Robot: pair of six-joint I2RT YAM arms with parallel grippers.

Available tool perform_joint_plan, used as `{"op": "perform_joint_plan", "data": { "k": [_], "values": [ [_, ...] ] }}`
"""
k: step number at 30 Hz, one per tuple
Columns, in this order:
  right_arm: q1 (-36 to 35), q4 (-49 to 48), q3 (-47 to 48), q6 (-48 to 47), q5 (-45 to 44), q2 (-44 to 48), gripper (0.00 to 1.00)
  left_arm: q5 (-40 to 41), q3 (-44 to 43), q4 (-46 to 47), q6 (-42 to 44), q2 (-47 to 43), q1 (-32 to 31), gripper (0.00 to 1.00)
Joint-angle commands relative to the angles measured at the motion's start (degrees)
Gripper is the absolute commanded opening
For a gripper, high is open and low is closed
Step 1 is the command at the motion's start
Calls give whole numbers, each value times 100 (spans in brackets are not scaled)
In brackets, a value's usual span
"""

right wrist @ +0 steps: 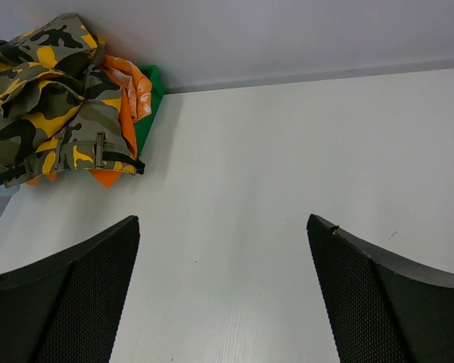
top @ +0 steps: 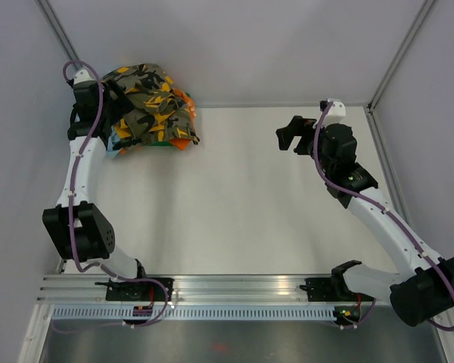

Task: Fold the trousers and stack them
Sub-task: Grab the trousers from the pile

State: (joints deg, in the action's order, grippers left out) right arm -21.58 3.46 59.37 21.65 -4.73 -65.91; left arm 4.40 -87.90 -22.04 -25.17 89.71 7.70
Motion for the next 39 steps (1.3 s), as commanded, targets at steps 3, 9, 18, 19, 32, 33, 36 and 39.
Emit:
{"op": "perform_joint_plan", "data": {
  "k": [3,9,18,19,32,33,36,39],
  "values": [
    [5,-101,65,-161,-142,-141,98,-353,-280,1167,196,502,65,100],
    [5,-100,83,-196,-133,-194,98,-264,-579,1606,109,1021,161,100],
    [5,14,145,-302,-230,-185,98,-55,-948,1598,3,1734,170,100],
    [5,14,118,-328,-291,-168,98,-28,-983,1537,-14,1769,170,99],
    [5,119,74,-336,-441,-80,98,-414,-1449,1457,-357,2156,179,31],
    [5,119,74,-354,-441,-71,98,-579,-1493,1449,-409,2034,179,22],
    [5,119,39,-372,-441,-10,98,-835,-1528,1623,-454,1752,179,2],
    [5,93,22,-389,-423,-18,98,-1326,-1624,1957,-410,1261,170,2]
  ]
}}
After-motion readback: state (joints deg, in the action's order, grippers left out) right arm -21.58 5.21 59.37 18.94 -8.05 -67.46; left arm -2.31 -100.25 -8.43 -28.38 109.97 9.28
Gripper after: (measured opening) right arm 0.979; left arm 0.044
